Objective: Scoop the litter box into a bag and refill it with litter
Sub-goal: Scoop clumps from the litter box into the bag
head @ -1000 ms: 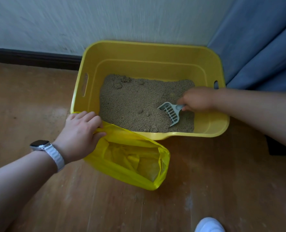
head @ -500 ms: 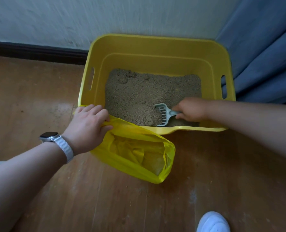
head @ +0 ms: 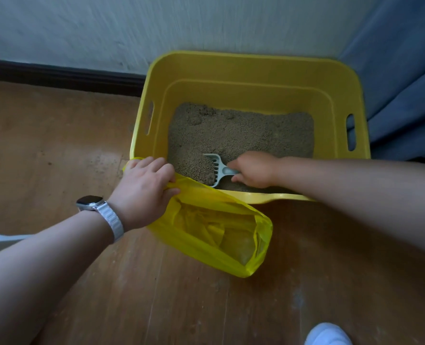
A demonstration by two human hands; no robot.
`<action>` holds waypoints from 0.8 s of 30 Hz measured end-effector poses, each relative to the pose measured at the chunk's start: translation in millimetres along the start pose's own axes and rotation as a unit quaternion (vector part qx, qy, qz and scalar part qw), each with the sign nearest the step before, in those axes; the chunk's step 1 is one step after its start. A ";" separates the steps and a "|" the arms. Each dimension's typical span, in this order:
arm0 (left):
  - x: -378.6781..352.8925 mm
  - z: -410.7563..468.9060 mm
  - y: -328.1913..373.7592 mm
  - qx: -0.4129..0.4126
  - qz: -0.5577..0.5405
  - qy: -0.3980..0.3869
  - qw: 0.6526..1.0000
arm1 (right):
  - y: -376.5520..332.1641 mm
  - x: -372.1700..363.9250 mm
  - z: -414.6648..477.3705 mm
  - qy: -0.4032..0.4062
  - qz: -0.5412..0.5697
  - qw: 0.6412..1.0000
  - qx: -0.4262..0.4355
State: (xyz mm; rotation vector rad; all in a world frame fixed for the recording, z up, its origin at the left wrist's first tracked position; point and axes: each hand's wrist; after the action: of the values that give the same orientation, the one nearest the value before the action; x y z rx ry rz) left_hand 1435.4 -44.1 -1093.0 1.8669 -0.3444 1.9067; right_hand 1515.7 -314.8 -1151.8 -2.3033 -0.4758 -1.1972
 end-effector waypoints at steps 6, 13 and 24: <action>1.4 0.7 1.3 0.001 -0.008 0.006 1.000 | -17.2 -6.2 16.5 0.015 0.054 0.998 -0.002; 1.5 -1.0 0.7 0.003 -0.007 0.001 1.000 | -22.7 -4.5 21.9 0.026 0.155 0.987 -0.034; 8.9 1.0 4.1 0.020 -0.010 -0.019 1.000 | -26.8 17.6 -19.6 0.078 0.242 0.964 -0.082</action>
State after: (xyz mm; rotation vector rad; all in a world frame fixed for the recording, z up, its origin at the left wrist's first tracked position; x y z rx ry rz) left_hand 1434.4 -47.0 -1083.6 1.9283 -0.3000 1.8792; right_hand 1498.8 -302.8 -1120.4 -2.2502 0.2441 -1.1831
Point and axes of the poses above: each hand's wrist, its own z-axis towards the middle knuckle, its own x-axis out of the back of the hand, y = z × x, and after that the axes turned 4 degrees about y, right-handed
